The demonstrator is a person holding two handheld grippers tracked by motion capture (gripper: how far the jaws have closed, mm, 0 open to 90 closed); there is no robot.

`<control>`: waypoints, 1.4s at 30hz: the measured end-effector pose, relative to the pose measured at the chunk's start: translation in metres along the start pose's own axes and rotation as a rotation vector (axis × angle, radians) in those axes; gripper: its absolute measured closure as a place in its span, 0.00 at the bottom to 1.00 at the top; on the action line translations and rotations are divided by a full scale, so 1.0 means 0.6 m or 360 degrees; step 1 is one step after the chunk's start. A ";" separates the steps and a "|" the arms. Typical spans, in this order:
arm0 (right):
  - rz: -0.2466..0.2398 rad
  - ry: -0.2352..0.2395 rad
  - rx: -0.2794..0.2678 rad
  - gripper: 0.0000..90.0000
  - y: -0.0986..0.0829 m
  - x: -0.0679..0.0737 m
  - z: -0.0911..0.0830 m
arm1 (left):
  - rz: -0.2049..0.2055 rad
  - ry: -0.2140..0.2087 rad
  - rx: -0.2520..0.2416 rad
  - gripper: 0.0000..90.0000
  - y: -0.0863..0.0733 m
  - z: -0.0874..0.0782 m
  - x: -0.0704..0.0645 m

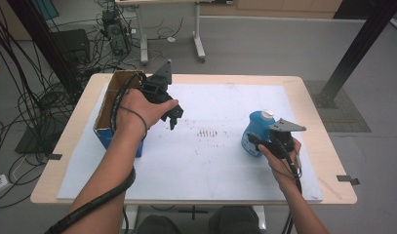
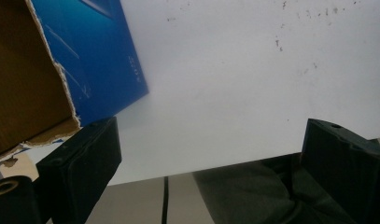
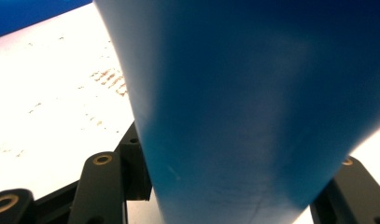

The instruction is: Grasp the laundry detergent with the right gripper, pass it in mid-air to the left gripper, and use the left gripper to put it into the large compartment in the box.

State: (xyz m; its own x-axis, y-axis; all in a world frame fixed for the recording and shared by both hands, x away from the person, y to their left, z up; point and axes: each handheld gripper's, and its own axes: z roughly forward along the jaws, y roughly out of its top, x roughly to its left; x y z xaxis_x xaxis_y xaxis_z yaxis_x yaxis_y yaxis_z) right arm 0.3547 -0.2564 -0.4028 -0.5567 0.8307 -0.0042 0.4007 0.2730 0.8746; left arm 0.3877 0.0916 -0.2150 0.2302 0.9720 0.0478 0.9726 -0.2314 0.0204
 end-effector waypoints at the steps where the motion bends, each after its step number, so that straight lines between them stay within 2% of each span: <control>1: -0.0002 0.0003 -0.0002 0.47 0.000 0.000 0.000 | 0.0002 0.0000 0.0000 0.06 0.000 0.000 -0.001; 42: -0.0002 0.0031 -0.0009 0.48 -0.001 -0.005 0.000 | 0.0000 -0.0008 -0.0041 0.06 -0.008 -0.014 -0.005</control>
State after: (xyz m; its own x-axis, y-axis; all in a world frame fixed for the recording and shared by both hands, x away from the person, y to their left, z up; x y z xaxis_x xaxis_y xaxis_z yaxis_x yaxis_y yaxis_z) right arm 0.3559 -0.2592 -0.4035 -0.5711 0.8209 0.0042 0.3961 0.2711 0.8773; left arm 0.3821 0.0896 -0.2071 0.2306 0.9721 0.0426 0.9715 -0.2325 0.0461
